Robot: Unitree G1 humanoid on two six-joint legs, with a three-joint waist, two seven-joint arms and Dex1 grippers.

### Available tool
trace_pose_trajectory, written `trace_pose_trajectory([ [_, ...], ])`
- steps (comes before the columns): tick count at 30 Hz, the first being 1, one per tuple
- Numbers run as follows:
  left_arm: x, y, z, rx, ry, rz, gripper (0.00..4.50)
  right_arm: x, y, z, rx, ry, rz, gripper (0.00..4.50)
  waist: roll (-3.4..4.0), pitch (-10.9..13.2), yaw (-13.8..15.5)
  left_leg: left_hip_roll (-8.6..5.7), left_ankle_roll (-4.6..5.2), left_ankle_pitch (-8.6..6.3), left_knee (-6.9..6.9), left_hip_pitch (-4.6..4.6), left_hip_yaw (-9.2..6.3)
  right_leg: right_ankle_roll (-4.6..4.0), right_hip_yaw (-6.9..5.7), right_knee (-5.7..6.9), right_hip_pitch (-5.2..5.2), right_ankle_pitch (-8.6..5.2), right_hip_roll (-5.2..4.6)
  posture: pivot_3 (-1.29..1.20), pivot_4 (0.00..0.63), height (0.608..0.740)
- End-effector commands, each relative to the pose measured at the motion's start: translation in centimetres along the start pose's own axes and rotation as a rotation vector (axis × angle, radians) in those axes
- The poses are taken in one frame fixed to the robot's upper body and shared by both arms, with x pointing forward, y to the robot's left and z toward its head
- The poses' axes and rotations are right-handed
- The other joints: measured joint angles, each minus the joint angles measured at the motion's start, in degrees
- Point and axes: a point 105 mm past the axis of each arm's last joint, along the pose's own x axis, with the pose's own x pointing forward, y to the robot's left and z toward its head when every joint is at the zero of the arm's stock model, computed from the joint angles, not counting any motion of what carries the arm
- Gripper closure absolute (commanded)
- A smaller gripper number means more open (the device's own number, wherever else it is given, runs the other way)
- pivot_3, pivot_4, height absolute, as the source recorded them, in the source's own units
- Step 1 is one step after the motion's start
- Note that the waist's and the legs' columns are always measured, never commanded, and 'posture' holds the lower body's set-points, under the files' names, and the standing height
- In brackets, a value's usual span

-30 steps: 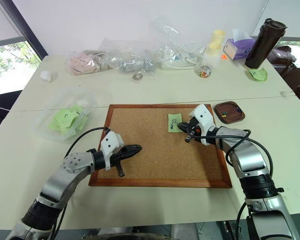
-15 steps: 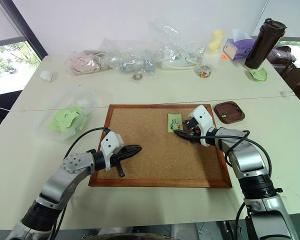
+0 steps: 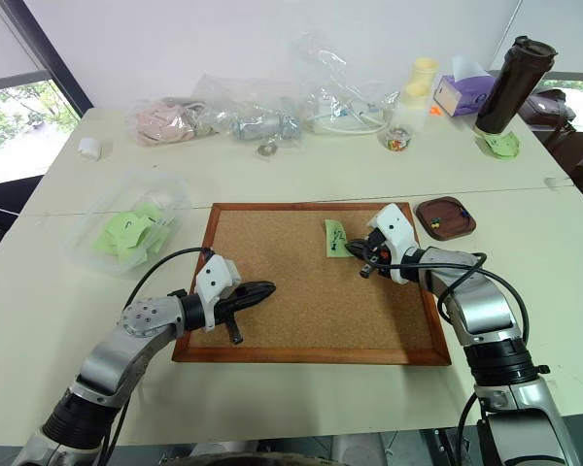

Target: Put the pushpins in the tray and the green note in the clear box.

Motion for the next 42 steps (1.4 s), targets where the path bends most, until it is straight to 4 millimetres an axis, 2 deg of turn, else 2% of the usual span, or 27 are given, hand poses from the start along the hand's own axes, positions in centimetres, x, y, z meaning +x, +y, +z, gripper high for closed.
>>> trace_pose_trajectory([
  [1,-0.2,-0.4,-1.9,-0.050,0.074,-0.010,4.50,-0.5,-0.3,0.8,-0.032,-0.016,-0.028,4.40,0.00,0.00,0.01,0.00,0.00,0.00,0.00,0.00,0.00,0.00,0.00,0.00,0.00,0.00,0.00,0.00,0.150,0.740],
  [10,-0.1,-0.7,-2.0,-0.059,0.072,-0.018,4.50,-1.3,-1.9,1.9,0.125,-0.076,-0.091,4.40,0.00,0.00,0.06,-0.01,0.00,0.00,0.01,-0.01,0.00,0.00,0.00,0.00,0.00,0.00,0.00,0.00,0.150,0.740],
  [14,0.0,-0.8,-2.0,-0.062,0.071,-0.022,4.50,-1.4,-1.7,2.2,0.213,-0.079,-0.067,4.40,0.00,0.00,0.10,-0.01,0.00,0.00,0.01,-0.01,0.00,0.00,0.02,0.00,0.00,0.00,-0.01,0.00,0.150,0.740],
  [17,0.0,-0.8,-2.2,-0.064,0.072,-0.021,4.50,-1.4,-1.3,1.7,0.195,-0.051,-0.059,4.40,0.00,0.00,0.13,-0.01,0.00,0.00,0.01,-0.02,0.00,0.00,0.01,0.00,0.00,0.00,-0.01,0.00,0.150,0.740],
  [20,0.0,-0.8,-2.2,-0.065,0.074,-0.019,4.50,-1.2,-1.3,1.4,0.190,-0.042,-0.063,3.55,0.00,0.00,0.09,-0.02,0.00,0.00,0.01,-0.02,0.00,0.00,0.01,0.00,0.00,0.00,-0.01,0.00,0.150,0.740],
  [24,-0.1,-0.7,-2.3,-0.064,0.075,-0.017,4.50,-1.3,-1.0,1.2,0.138,-0.018,-0.065,1.54,0.00,0.00,0.08,-0.01,0.00,0.00,0.01,-0.01,0.00,0.00,0.01,0.00,0.00,0.00,-0.01,0.00,0.150,0.740],
  [28,-0.2,-0.7,-2.4,-0.066,0.076,-0.015,4.50,-1.9,-1.4,2.2,0.023,-0.062,-0.100,1.54,0.00,0.00,0.08,-0.02,0.00,0.00,0.00,-0.01,0.00,0.00,0.01,0.00,0.00,0.00,-0.01,0.00,0.150,0.740],
  [36,-0.2,-0.7,-2.5,-0.067,0.075,-0.013,4.50,-1.9,2.2,4.9,-0.054,-0.176,0.089,1.54,0.00,0.00,0.07,0.00,0.00,0.00,-0.02,-0.01,0.00,0.00,0.01,0.00,0.00,0.00,-0.01,0.00,0.150,0.740],
  [42,-0.1,-0.7,-2.6,-0.068,0.073,-0.010,4.50,-0.8,2.8,4.1,-0.036,-0.148,0.151,1.54,0.00,0.00,0.02,0.00,0.00,0.00,-0.02,0.00,0.00,0.00,0.00,-0.01,0.00,0.00,-0.01,0.00,0.150,0.740],
])
